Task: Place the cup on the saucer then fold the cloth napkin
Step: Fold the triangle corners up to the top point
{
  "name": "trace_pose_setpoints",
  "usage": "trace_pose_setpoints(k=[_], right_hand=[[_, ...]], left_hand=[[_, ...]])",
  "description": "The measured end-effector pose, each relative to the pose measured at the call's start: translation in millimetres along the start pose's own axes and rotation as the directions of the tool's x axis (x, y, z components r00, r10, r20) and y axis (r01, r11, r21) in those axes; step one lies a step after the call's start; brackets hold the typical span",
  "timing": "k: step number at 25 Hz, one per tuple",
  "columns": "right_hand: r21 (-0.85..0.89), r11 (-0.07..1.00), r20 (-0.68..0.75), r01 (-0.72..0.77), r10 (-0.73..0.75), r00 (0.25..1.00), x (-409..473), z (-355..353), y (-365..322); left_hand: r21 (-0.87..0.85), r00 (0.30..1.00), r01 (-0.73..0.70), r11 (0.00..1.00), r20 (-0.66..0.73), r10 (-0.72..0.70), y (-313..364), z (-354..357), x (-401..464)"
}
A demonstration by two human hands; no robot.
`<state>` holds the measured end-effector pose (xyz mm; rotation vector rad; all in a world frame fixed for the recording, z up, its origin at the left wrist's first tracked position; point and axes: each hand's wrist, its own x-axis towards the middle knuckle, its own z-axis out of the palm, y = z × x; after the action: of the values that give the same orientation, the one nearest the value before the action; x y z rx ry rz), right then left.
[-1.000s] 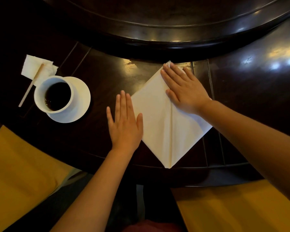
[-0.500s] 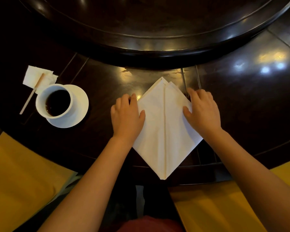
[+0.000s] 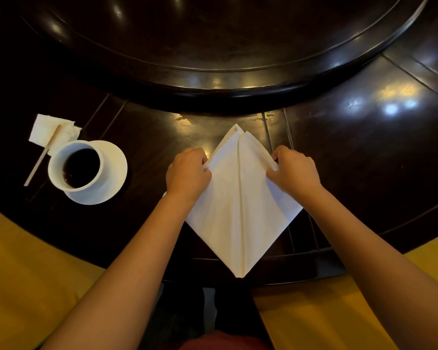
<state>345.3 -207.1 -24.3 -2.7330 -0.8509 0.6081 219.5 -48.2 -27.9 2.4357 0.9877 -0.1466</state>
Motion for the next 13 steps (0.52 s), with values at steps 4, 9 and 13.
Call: trace_pose_setpoints(k=[4, 9, 13], right_hand=[[0.065, 0.997, 0.071, -0.035, 0.030, 0.997, 3, -4, 2], [0.356, 0.934, -0.005, -0.012, 0.015, 1.000, 4, -40, 1], [0.504, 0.839, -0.297, 0.205, -0.054, 0.953, 4, -92, -5]], left_hand=[[-0.129, 0.995, 0.015, 0.992, 0.101, -0.002, -4, -13, 3], [-0.301, 0.995, -0.095, 0.949, -0.004, 0.099, 3, -50, 13], [-0.395, 0.922, -0.367, 0.842, -0.278, 0.271, 31, -94, 16]])
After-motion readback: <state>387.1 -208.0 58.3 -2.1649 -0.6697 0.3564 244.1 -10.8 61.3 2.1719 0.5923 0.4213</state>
